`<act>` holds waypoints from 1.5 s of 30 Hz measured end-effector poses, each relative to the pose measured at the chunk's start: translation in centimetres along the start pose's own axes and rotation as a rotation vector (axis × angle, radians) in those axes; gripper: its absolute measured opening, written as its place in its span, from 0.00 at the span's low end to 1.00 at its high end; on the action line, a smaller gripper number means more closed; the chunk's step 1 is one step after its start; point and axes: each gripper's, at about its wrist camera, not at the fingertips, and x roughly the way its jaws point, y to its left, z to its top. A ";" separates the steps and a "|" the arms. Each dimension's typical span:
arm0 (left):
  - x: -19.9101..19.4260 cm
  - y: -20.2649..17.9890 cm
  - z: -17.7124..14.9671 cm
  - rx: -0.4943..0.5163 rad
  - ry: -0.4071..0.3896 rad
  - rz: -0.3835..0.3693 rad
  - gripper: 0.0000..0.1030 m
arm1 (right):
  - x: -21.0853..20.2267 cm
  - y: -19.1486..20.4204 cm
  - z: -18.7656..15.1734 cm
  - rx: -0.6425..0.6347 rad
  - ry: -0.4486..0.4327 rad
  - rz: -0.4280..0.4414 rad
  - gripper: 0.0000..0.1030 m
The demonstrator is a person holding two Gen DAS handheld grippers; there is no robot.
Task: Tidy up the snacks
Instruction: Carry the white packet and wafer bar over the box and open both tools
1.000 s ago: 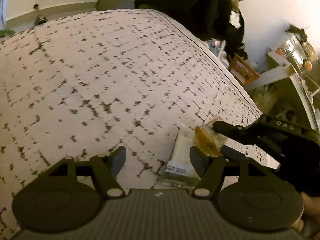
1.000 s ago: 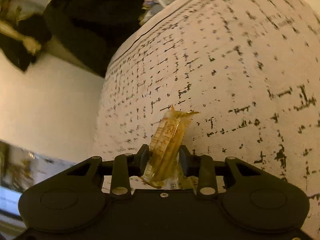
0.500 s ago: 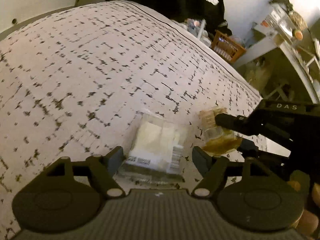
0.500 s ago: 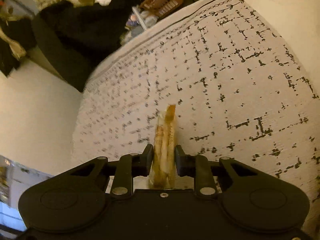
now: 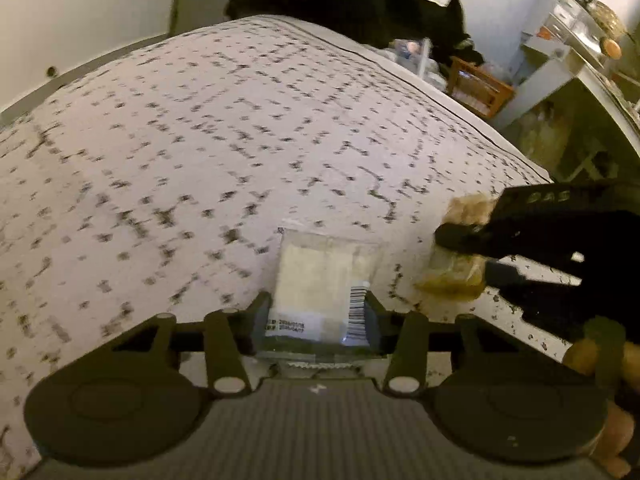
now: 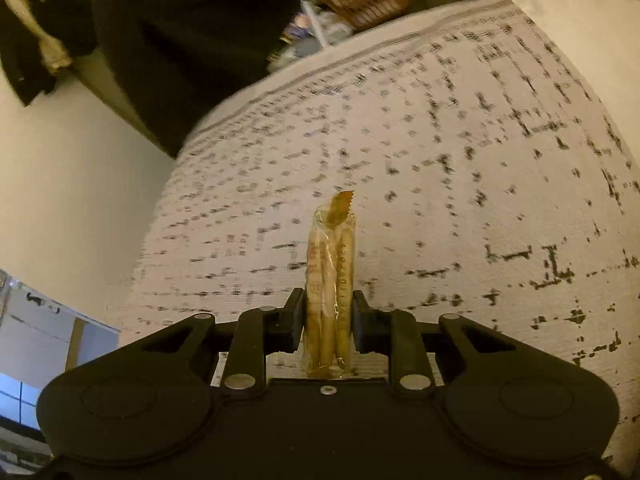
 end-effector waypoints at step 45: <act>-22.9 20.6 0.8 -0.261 -0.267 0.312 0.44 | -7.1 23.0 -17.0 -0.406 0.159 0.448 0.23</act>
